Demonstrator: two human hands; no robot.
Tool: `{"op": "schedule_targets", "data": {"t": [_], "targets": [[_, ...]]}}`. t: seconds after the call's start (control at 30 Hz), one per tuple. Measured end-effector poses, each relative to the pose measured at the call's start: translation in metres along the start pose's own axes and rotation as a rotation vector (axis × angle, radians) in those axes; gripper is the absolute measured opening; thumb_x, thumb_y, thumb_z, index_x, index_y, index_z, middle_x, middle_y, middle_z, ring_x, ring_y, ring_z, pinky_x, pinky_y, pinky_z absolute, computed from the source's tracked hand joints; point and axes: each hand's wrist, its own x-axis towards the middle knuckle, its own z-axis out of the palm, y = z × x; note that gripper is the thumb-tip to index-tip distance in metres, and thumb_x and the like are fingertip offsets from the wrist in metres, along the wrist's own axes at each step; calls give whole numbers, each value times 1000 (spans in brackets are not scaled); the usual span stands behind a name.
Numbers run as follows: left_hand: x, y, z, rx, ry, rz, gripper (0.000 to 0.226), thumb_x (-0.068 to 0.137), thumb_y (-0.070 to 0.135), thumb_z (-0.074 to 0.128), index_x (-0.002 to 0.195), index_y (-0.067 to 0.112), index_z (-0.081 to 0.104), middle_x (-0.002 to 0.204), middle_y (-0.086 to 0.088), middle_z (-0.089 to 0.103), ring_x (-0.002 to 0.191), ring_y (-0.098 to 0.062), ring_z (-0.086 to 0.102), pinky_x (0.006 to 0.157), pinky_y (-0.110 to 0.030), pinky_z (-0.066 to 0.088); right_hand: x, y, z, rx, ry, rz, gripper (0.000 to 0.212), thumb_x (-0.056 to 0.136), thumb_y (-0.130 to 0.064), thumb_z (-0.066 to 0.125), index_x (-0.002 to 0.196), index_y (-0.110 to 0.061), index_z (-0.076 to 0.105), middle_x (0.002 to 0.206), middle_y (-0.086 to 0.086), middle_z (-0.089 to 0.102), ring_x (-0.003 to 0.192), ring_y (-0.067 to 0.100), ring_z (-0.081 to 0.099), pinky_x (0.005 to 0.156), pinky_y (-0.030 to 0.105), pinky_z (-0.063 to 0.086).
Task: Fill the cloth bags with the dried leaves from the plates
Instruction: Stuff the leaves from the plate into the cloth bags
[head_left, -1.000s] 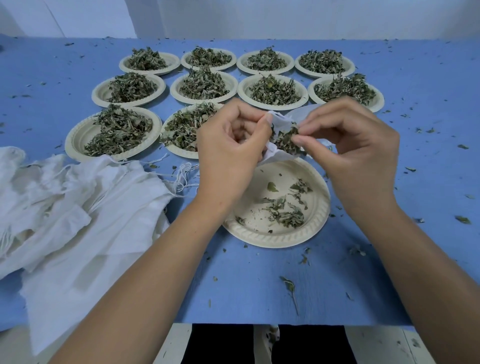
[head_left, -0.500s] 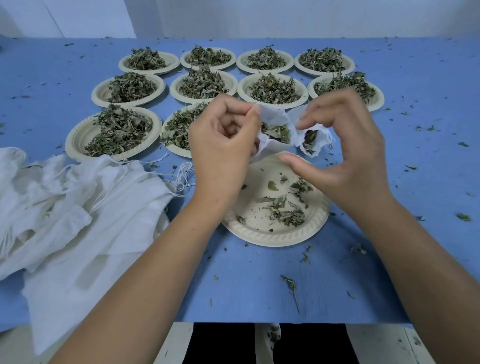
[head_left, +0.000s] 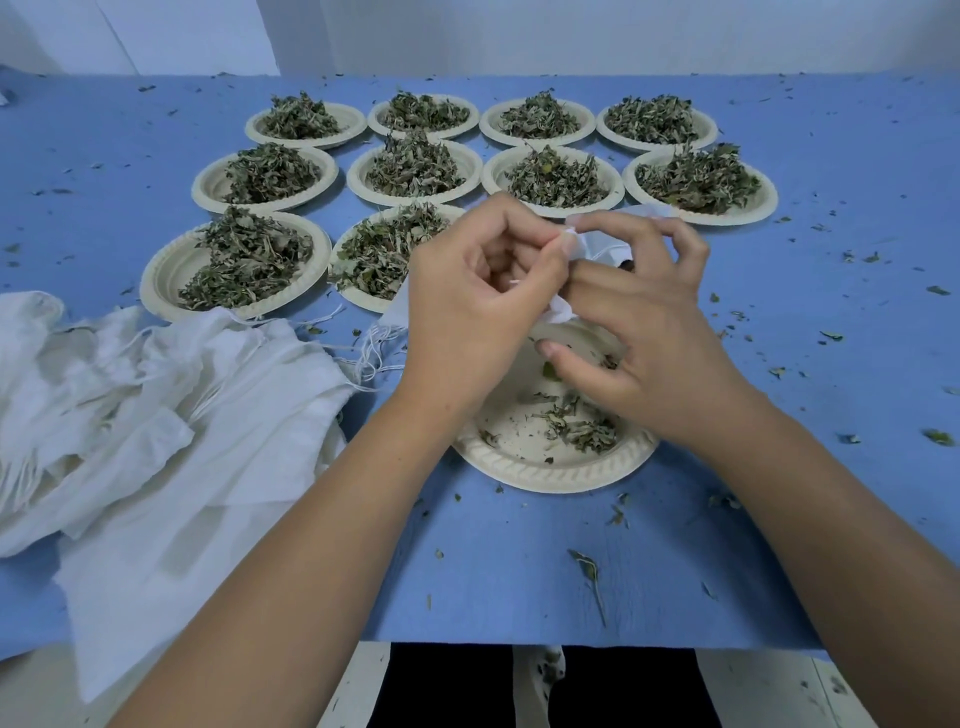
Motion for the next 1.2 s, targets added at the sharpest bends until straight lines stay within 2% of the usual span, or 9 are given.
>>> {"op": "schedule_targets", "data": {"t": [0.2, 0.43, 0.57, 0.63, 0.7, 0.77, 0.9, 1.07, 1.2], "targets": [[1, -4, 0, 9, 141, -46, 20, 88, 5, 66, 75, 20, 61, 53, 10, 57, 44, -7, 50, 44, -22, 43, -1, 1, -14, 177, 220, 93, 32, 81, -21, 44, 98, -15, 71, 105, -15, 65, 123, 16, 45, 104, 43, 17], [-1, -2, 0, 22, 82, -23, 25, 86, 2, 66, 73, 23, 60, 54, 12, 55, 46, -8, 49, 45, -23, 40, 0, -12, 2, 77, -108, 73, 30, 80, -30, 35, 85, -13, 59, 94, -12, 59, 133, 15, 33, 113, 49, 10], [4, -4, -1, -5, 239, -72, 17, 89, 2, 64, 76, 13, 61, 54, 9, 55, 43, -6, 49, 46, -19, 40, -3, -6, -5, 239, 196, 125, 33, 81, -23, 40, 90, -10, 69, 103, -7, 67, 117, 16, 50, 106, 47, 23], [7, -6, -4, -48, 313, -103, 17, 90, 3, 63, 76, 11, 60, 52, 8, 54, 40, -6, 47, 43, -18, 39, -5, -1, -12, 341, 370, 109, 32, 85, -16, 40, 78, -5, 69, 87, 2, 69, 92, 23, 62, 93, 48, 36], [8, -7, -5, -73, 345, -121, 18, 91, 3, 63, 75, 11, 60, 51, 6, 53, 39, -8, 46, 42, -18, 38, -7, -2, -14, 548, 268, 86, 32, 86, -12, 42, 70, -2, 68, 70, 6, 67, 71, 21, 63, 78, 37, 44], [8, -7, -4, -76, 335, -124, 18, 91, 3, 63, 75, 10, 60, 51, 5, 53, 38, -8, 46, 42, -17, 38, -6, -9, -11, 661, -35, 79, 27, 88, -11, 49, 77, -1, 72, 74, 4, 68, 73, 14, 64, 73, 27, 47], [7, -6, -2, -81, 317, -126, 18, 91, 3, 62, 75, 10, 60, 52, 8, 53, 39, -7, 46, 43, -18, 38, -6, -17, 3, 571, -461, 28, 26, 93, -18, 51, 94, -4, 73, 88, 5, 70, 84, 19, 65, 77, 38, 48], [7, -4, -2, -87, 318, -138, 18, 91, 3, 62, 75, 10, 59, 52, 8, 52, 39, -7, 46, 42, -19, 38, -8, -14, -2, 489, -431, -5, 50, 98, -30, 39, 65, -7, 68, 61, -4, 62, 63, 12, 59, 66, 36, 46], [6, -4, -2, -71, 308, -126, 18, 91, 2, 62, 75, 10, 59, 52, 5, 52, 39, -7, 46, 43, -19, 38, -4, -10, -1, 456, -314, 48, 46, 100, -28, 36, 84, -1, 68, 82, 5, 67, 84, 20, 61, 80, 38, 46]]}}
